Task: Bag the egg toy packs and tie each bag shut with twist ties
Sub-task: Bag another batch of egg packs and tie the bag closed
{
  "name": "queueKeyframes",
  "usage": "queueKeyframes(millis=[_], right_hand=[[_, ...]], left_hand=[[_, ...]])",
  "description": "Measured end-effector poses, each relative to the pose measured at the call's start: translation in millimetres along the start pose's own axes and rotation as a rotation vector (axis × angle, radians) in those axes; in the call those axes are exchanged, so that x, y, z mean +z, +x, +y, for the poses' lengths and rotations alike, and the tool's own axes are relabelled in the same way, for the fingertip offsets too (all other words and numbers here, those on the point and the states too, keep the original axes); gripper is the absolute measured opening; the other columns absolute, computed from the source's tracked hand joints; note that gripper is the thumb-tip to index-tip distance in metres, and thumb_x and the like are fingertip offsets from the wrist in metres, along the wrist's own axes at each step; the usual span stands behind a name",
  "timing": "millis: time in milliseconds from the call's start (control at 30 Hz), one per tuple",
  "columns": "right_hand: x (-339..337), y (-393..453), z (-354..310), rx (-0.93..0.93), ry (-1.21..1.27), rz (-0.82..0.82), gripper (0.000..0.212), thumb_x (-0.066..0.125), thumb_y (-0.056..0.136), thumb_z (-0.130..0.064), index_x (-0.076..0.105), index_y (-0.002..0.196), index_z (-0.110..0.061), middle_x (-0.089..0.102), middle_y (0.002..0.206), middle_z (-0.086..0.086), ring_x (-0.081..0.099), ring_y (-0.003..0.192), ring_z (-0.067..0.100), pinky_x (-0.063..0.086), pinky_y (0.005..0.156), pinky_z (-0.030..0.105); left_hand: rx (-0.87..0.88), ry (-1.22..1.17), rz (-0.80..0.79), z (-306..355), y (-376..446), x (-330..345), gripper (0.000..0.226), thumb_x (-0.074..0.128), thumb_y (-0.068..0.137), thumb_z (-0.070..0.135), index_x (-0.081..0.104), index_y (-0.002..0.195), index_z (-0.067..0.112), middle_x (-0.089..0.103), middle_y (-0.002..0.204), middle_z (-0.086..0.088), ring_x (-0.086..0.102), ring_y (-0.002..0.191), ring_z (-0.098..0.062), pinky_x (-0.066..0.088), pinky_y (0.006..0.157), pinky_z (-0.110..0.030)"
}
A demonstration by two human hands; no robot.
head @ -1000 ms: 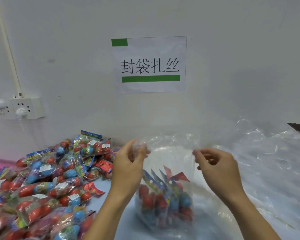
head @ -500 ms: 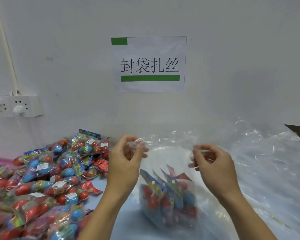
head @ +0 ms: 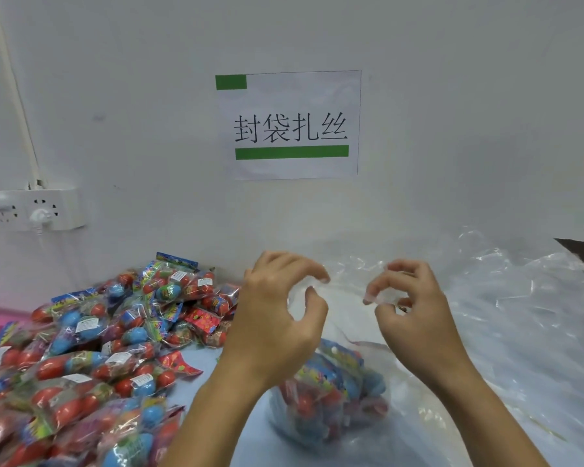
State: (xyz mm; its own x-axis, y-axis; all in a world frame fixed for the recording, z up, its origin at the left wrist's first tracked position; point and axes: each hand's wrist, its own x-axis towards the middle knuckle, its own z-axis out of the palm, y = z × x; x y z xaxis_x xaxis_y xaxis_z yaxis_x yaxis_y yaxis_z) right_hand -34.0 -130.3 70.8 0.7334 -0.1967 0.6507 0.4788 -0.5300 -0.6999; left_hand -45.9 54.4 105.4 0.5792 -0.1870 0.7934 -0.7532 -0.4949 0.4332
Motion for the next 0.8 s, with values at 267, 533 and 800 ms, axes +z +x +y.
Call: queueKeyframes(millis=[267,533,800], right_hand=[[-2.1,0.3,-1.5,-0.008,0.075,-0.022,0.045,0.055,0.076,0.009,0.063,0.047,-0.026,0.055,0.111,-0.011,0.051,0.107,-0.003,0.036,0.074,-0.001],[-4.0,1.6,-0.9,-0.006,0.108,-0.017,0.057,0.052,0.074,0.019,0.061,0.04,-0.026,0.059,0.103,-0.008,0.055,0.096,-0.009,0.042,0.068,0.005],[3.1,-3.2,-1.1,-0.023,0.076,-0.109,0.06,0.053,0.072,0.017,0.06,0.04,-0.033,0.057,0.094,-0.004,0.056,0.087,-0.001,0.044,0.065,0.01]], left_hand=[[0.106,0.083,-0.134,48.1,45.5,4.4,0.025,0.045,0.089,0.011,0.07,0.09,0.015,0.067,0.083,0.006,0.06,0.076,-0.008,0.051,0.07,-0.027],[-0.26,0.339,-0.672,14.4,33.2,28.8,0.032,0.046,0.09,0.005,0.059,0.072,0.029,0.058,0.093,-0.003,0.063,0.067,-0.021,0.051,0.055,-0.032],[-0.335,0.449,-0.758,9.8,19.8,43.3,0.016,0.062,0.09,0.02,0.072,0.1,0.013,0.065,0.102,-0.004,0.063,0.078,-0.024,0.051,0.067,-0.03]])
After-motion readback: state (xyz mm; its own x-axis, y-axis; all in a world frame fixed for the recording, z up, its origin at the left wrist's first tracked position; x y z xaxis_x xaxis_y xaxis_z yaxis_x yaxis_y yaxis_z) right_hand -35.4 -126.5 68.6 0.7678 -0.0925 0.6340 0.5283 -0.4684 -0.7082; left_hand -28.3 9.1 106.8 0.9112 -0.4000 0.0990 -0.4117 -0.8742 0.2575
